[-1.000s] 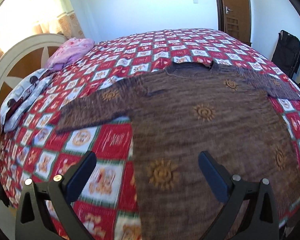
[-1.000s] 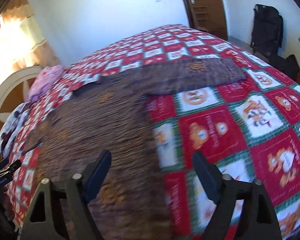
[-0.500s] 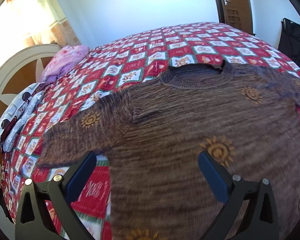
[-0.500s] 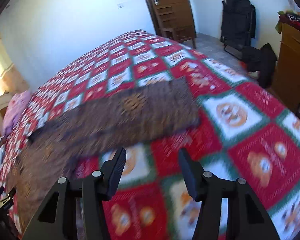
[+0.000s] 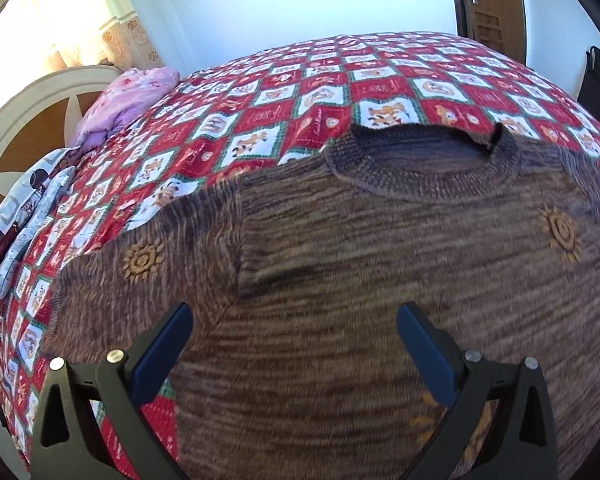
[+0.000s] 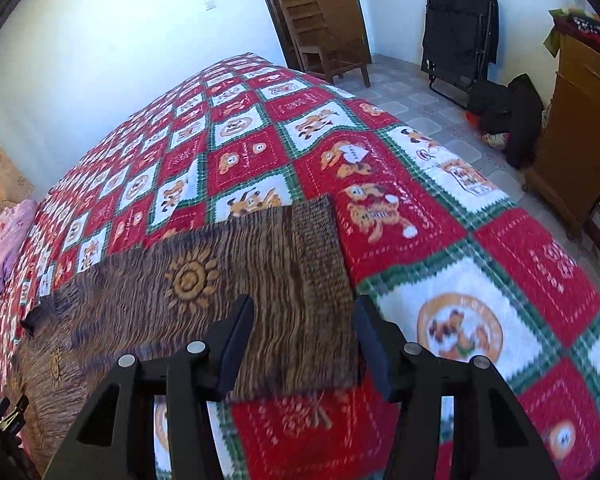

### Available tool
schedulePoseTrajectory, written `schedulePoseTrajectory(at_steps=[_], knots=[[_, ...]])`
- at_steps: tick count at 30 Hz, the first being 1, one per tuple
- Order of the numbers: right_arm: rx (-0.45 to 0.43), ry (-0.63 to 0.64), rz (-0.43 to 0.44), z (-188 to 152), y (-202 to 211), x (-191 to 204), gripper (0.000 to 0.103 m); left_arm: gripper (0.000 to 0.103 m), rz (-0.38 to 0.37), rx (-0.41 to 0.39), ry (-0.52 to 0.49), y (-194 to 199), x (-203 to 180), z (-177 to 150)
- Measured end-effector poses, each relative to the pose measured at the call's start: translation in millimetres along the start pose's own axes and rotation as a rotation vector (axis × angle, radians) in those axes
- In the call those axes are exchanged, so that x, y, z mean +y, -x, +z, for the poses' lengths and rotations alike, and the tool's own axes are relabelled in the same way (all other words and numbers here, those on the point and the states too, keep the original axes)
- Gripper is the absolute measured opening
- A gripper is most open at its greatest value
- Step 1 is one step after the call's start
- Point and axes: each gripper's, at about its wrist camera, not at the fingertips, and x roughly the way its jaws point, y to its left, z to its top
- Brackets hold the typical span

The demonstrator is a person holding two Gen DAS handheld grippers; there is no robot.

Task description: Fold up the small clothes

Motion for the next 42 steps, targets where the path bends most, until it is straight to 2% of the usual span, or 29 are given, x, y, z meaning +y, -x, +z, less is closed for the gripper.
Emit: schedulePoseTrajectory(at_steps=[4,6,10,13,15,22,23,24,27,33,42], knots=[[0.01,-0.012,0.025,11,-10,-3,0.054,0.103,-0.006,0.005,0.01,-9,-3,7],[0.02,-0.004,0.04,14,-15,-3,0.049,0.103,-0.008,0.013,0.015,-13,-4,8],[0.023,0.022,0.034,17,-25,-1,0.048,0.103,-0.018,0.02,0.025,-20,-6,8],[0.008,0.031,-0.003,23,-29,-5,0.047,0.103,-0.029,0.016,0.035,-22,-5,9],[0.017,0.009,0.02,25,-30,-10,0.047,0.103,-0.034,0.016,0.043,-22,-4,8],[0.033,0.095,-0.001,18,-36,3,0.046,0.103,-0.057,0.015,0.068,-25,-2,7],[0.032,0.108,0.006,18,-37,6,0.035,0.103,-0.056,0.014,0.067,-25,-3,7],[0.033,0.119,0.01,18,-37,9,0.013,0.103,-0.055,0.013,0.066,-25,-3,6],[0.03,0.11,0.043,19,-35,13,0.009,0.103,-0.056,0.011,0.063,-25,-3,6],[-0.052,0.192,0.069,17,-5,50,0.008,0.103,-0.052,0.001,0.065,-24,-4,4],[-0.068,0.279,0.158,11,28,123,0.008,0.103,-0.068,-0.004,0.068,-23,-2,3]])
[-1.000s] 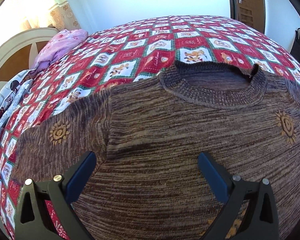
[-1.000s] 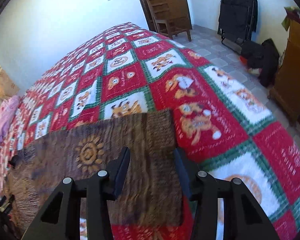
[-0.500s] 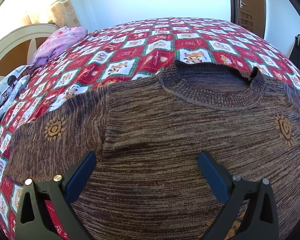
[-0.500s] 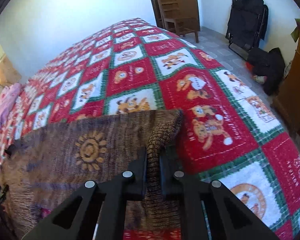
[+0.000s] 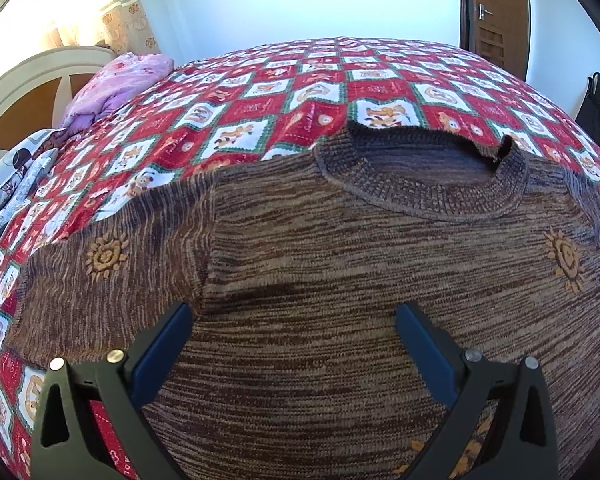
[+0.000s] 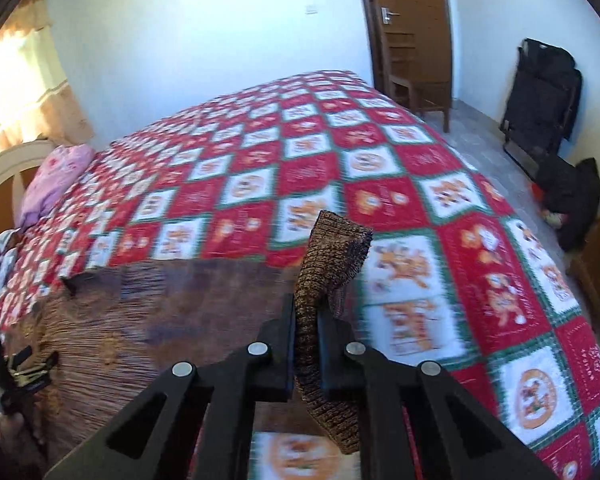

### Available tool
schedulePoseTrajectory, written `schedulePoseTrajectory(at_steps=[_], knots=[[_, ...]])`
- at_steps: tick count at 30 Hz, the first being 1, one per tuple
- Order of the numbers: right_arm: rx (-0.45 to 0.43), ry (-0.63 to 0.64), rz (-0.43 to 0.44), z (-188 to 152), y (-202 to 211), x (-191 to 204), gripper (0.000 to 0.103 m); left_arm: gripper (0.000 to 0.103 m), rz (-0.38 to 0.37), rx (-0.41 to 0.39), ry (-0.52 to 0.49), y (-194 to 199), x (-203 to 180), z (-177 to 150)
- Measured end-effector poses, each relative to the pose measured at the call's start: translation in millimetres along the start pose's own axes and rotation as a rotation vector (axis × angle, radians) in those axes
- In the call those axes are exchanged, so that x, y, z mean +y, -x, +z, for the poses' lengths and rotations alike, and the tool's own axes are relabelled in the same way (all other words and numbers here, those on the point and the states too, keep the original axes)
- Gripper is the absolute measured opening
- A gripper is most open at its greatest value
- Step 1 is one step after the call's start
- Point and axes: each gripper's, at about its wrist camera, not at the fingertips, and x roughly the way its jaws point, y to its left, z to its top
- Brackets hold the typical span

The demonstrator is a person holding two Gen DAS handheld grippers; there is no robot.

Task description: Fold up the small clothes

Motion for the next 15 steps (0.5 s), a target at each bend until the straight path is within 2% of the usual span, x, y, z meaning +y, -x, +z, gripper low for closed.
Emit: schedulePoseTrajectory(at_steps=[6,15], knots=[[-0.006,0.054,0.093,6,4,69,0.008,0.103,-0.014,-0.001,-0.001,0,0,-1],[0.02,0.148,0.243,-7,-12,180,0.008,0.103,-0.09,0.009,0.036,-2,8,-1]])
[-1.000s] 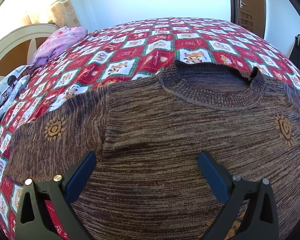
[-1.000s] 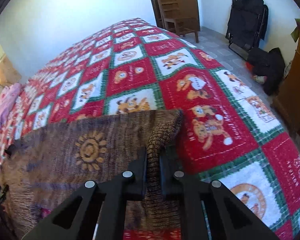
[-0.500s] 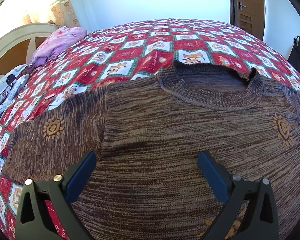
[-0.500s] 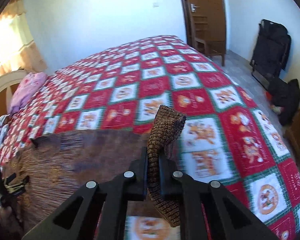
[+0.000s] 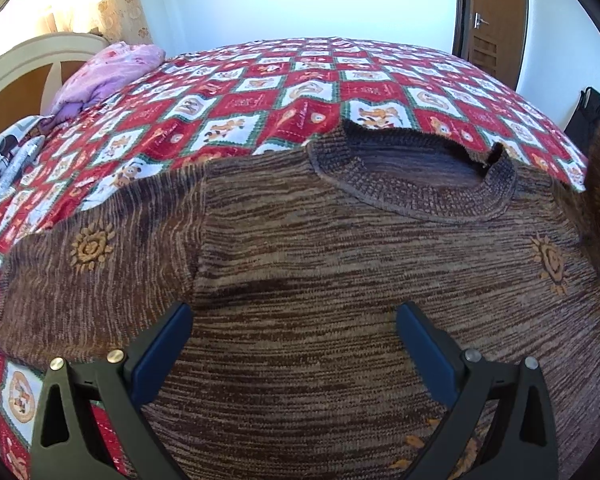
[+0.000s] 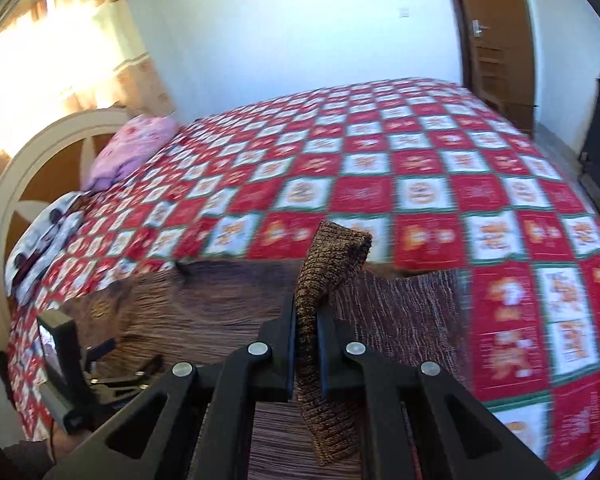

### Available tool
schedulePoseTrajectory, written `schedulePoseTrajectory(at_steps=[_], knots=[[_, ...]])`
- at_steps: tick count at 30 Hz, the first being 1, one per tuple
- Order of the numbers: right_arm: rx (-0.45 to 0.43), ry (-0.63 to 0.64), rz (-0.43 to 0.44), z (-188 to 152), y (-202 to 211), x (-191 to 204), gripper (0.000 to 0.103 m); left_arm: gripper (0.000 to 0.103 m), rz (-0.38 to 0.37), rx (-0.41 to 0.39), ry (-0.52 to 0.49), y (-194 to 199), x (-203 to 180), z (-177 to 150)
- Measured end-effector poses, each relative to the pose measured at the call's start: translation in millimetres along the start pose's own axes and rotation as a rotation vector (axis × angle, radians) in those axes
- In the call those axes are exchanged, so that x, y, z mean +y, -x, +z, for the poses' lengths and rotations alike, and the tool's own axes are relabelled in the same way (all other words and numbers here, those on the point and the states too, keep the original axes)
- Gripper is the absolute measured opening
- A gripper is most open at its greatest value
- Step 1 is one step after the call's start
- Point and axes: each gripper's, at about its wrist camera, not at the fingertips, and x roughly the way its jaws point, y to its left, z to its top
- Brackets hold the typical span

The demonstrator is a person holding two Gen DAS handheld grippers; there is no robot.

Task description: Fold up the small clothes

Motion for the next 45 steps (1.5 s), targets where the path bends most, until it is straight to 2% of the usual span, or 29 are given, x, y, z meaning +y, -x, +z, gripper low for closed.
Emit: schedulePoseTrajectory(at_steps=[7,10,11,12,14,16,18,22,26,29,32,34,35,36,37,38,39,41,45], knots=[[0.026,0.018,0.049,-22,-44,46,0.008,0.103,-0.009,-0.02,0.005,4,1,-2],[0.036,-0.009,0.107,-31,-60,55,0.009,0.103,-0.01,-0.022,0.001,4,1,-1],[0.059,-0.011,0.123,-36,-66,58,0.018,0.103,-0.012,-0.025,0.0,5,1,-1],[0.08,-0.006,0.137,-39,-68,59,0.042,0.103,-0.014,-0.027,-0.002,5,1,-1],[0.106,0.005,0.19,-46,-64,57,0.072,0.103,-0.024,-0.03,-0.008,6,2,-2],[0.087,0.013,0.208,-54,-49,45,0.072,0.103,-0.031,-0.023,-0.003,8,5,-2],[0.065,0.002,0.182,-60,-31,22,0.072,0.103,-0.046,-0.005,0.012,9,8,-3],[0.005,-0.108,0.102,-71,0,-43,0.072,0.103,-0.093,0.03,0.027,18,4,0],[-0.076,-0.145,-0.009,-88,22,-89,0.072,0.102,-0.151,0.01,-0.019,38,-26,11],[-0.101,-0.184,-0.013,-103,28,-108,0.072,0.094,-0.179,0.006,-0.081,44,-59,16],[-0.125,-0.183,-0.011,-113,29,-114,0.072,0.092,-0.161,0.03,-0.146,37,-87,14],[-0.135,-0.182,-0.003,-119,29,-116,0.073,0.084,-0.129,0.069,-0.174,23,-100,11],[-0.142,-0.184,0.008,-120,31,-116,0.073,0.076,-0.124,0.091,-0.17,17,-102,9],[-0.163,-0.183,0.019,-120,33,-116,0.073,0.07,-0.139,0.122,-0.157,9,-103,7],[-0.176,-0.185,0.026,-119,35,-116,0.073,0.068,-0.158,0.13,-0.138,7,-102,8],[-0.176,-0.189,0.028,-119,34,-116,0.073,0.058,-0.169,0.106,-0.121,9,-102,8],[-0.169,-0.197,0.025,-120,33,-118,0.073,0.035,-0.191,0.096,-0.12,11,-104,9],[-0.168,-0.216,0.029,-121,33,-122,0.073,0.013,-0.235,0.095,-0.149,16,-113,10],[-0.179,-0.262,0.035,-123,34,-130,0.073,0.011,-0.221,0.015,-0.199,35,-121,11]])
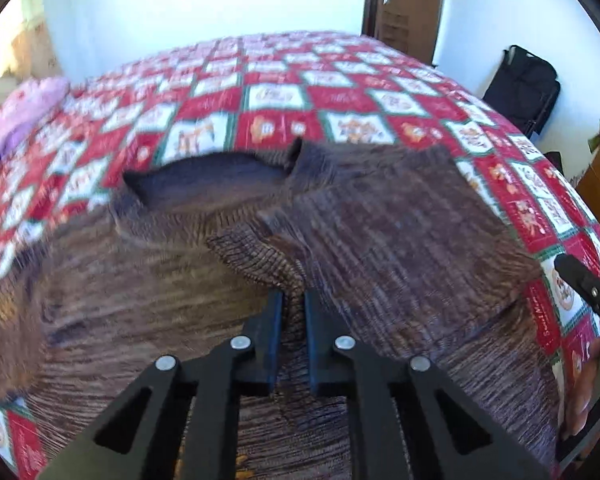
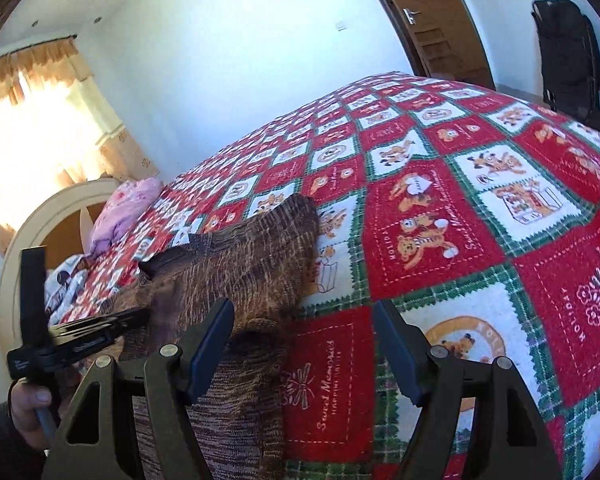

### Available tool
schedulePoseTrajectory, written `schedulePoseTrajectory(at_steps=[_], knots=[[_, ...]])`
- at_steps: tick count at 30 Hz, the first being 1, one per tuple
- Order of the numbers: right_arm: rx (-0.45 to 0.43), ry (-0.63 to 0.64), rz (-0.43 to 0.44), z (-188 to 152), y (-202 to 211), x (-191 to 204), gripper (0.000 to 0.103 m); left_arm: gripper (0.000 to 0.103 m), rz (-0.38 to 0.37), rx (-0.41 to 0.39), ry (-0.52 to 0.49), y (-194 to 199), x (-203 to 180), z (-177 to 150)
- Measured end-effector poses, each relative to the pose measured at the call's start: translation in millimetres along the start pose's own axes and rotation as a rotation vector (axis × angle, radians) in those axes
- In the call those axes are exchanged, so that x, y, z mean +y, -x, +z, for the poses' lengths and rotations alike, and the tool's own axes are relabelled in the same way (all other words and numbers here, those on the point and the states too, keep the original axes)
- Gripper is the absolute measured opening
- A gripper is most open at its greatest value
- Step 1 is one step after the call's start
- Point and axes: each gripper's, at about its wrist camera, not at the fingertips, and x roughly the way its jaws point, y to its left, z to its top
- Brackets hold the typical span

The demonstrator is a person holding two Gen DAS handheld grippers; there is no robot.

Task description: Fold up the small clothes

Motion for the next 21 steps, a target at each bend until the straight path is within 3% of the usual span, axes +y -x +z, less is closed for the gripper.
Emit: schedulePoseTrajectory(at_steps=[7,12,16,19,21], knots=[[0.012,-0.008,-0.002,-1,-2,-1,0.073,0.011,0.011,-0.074,0.017,30,31,13],[0.034,-0.011,-0.001,-2,-6,-2,0.073,0.011,0.044,-0.066,0.029,27,49,10],[0.088,-0.012,-0.003,-3,-16,-4,0.073,0.012,0.075,-0.013,0.038,6,57,-2],[0.086,-0.007,-0.004,-4,-16,-4,0.073,0.022,0.088,0.059,0.068,-14,62,-11],[0.088,-0.007,-0.005,-4,-16,-5,0.073,0.042,0.108,0.03,0.089,-10,66,-11]])
